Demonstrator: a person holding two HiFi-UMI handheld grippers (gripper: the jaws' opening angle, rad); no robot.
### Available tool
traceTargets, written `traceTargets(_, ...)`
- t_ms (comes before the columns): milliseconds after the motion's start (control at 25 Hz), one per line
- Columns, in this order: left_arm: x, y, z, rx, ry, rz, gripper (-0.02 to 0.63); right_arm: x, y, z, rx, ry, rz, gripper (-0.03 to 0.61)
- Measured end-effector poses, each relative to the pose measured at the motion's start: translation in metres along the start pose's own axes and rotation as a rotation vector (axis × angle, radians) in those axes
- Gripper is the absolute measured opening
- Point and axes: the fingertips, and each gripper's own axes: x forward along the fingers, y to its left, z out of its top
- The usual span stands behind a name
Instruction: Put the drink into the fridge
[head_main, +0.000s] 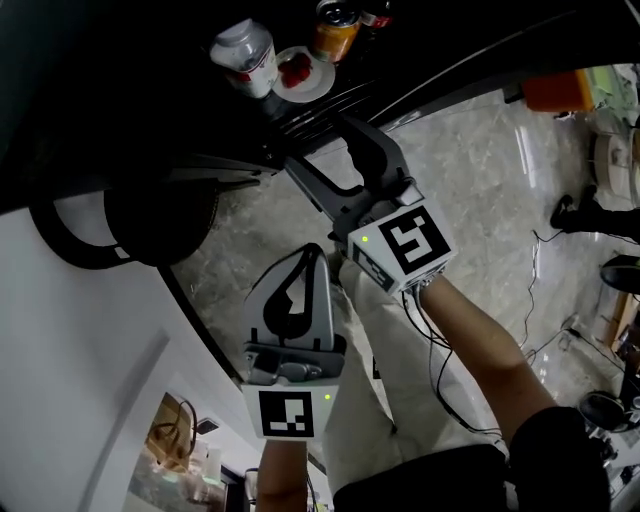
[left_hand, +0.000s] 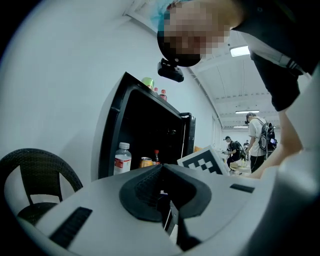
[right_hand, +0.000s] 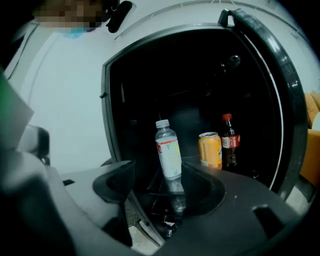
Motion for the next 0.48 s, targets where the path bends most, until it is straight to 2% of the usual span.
traceTargets(160,0.001,-0.005,0.002,0.003,0.005,-0.015,0.009,-0.031,0.009,0.017,0.016,-0.063,-0.004,0.270)
traceTargets(320,-0.003,-0.009,0.001,-0.007,0.015,-0.026,0.009,-0.063,0.014,0.023,-0.029,-0.089,-0.038,0.211)
traceTargets(480,-0.006,-0.012,0.003,-0.024,0.015,-0.036,0.009,-0.087,0.021,0.024,-0.003,-0.108,-0.044,0.130)
